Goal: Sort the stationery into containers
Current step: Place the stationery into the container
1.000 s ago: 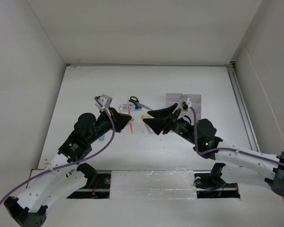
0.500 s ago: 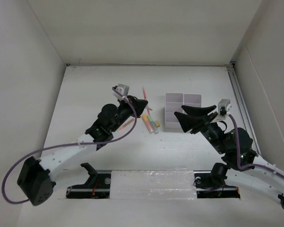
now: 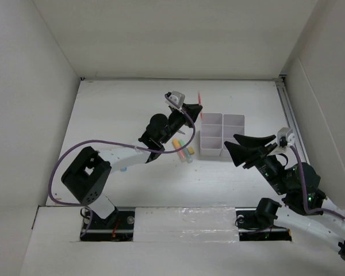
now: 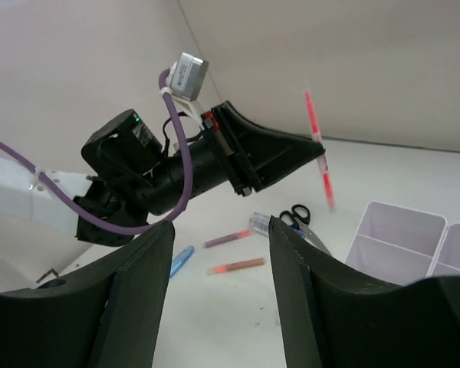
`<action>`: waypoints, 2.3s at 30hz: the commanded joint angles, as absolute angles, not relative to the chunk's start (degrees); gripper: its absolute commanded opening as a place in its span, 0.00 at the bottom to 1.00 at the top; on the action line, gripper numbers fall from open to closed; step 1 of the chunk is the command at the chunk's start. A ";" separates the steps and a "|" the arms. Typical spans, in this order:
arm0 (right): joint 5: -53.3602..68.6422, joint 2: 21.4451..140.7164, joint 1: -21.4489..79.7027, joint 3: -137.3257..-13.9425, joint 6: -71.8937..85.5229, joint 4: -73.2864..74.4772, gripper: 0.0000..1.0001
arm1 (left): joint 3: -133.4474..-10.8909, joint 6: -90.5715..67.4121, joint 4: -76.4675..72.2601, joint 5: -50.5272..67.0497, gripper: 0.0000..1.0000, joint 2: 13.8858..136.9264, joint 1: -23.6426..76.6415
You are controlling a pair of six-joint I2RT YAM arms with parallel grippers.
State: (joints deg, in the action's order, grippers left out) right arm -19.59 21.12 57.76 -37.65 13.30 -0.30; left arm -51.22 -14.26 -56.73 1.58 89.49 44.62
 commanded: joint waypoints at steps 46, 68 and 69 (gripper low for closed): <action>-22.94 15.38 57.57 -40.52 13.97 14.41 0.58 | -63.90 -7.47 -78.93 8.17 0.00 115.66 46.32; -22.94 13.27 57.57 -39.46 14.50 15.47 0.58 | -63.98 -7.47 -77.61 8.17 0.00 119.00 46.85; -22.94 13.27 57.57 -39.46 14.50 15.99 0.58 | -63.98 -7.47 -77.61 8.17 0.00 119.00 46.85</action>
